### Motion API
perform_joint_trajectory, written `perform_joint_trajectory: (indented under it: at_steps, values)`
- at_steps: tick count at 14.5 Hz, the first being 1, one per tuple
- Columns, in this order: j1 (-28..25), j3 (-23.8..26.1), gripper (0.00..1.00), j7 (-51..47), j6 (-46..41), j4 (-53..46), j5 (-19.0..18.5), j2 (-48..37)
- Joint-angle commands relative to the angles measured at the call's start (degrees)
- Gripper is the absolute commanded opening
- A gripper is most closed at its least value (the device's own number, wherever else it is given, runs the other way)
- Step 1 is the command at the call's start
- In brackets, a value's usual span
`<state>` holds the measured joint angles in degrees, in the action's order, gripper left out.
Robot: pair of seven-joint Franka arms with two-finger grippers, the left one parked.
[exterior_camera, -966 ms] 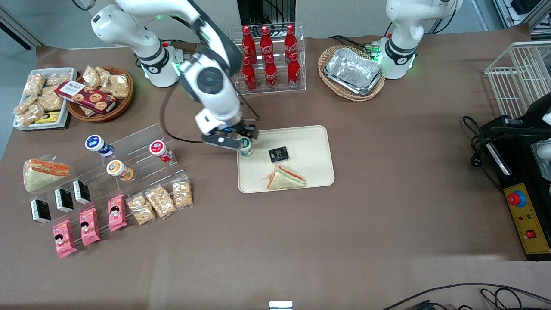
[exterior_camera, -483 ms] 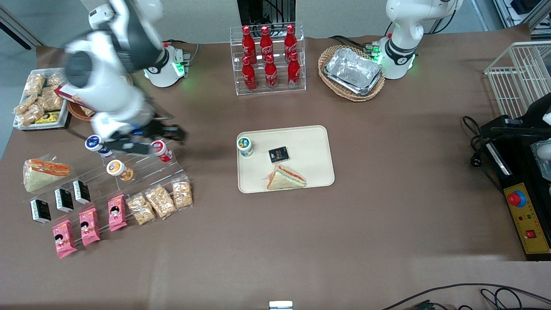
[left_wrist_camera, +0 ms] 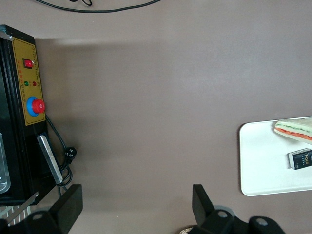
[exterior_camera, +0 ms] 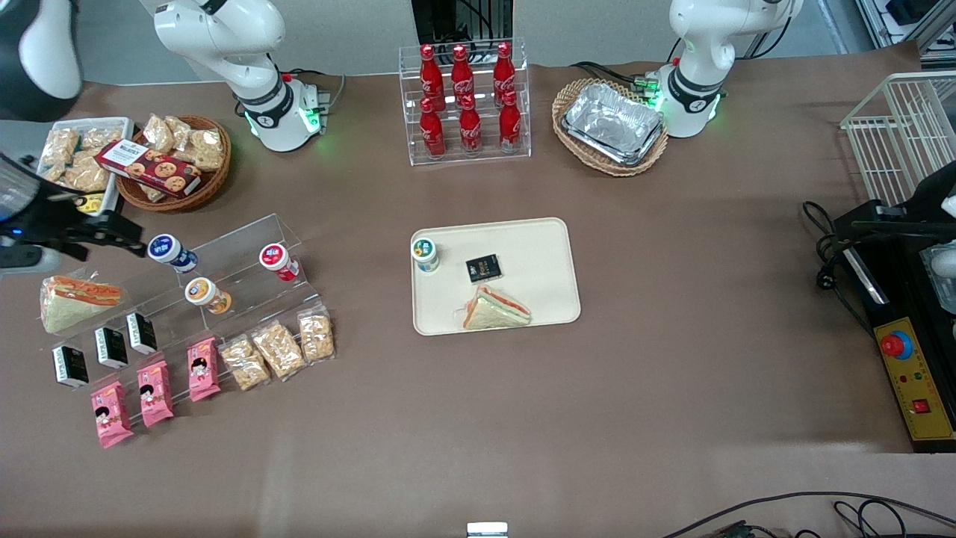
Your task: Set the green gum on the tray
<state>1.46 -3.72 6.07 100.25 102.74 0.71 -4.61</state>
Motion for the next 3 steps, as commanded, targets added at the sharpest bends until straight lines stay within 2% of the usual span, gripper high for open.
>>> perform_joint_trajectory:
  at_steps: [1,3]
  values:
    - [-0.2,0.0,1.0,0.9,-3.0,-7.1,-1.3,2.1]
    - [0.6,0.1,1.0,0.6,-4.5,-7.9,-1.2,1.6]
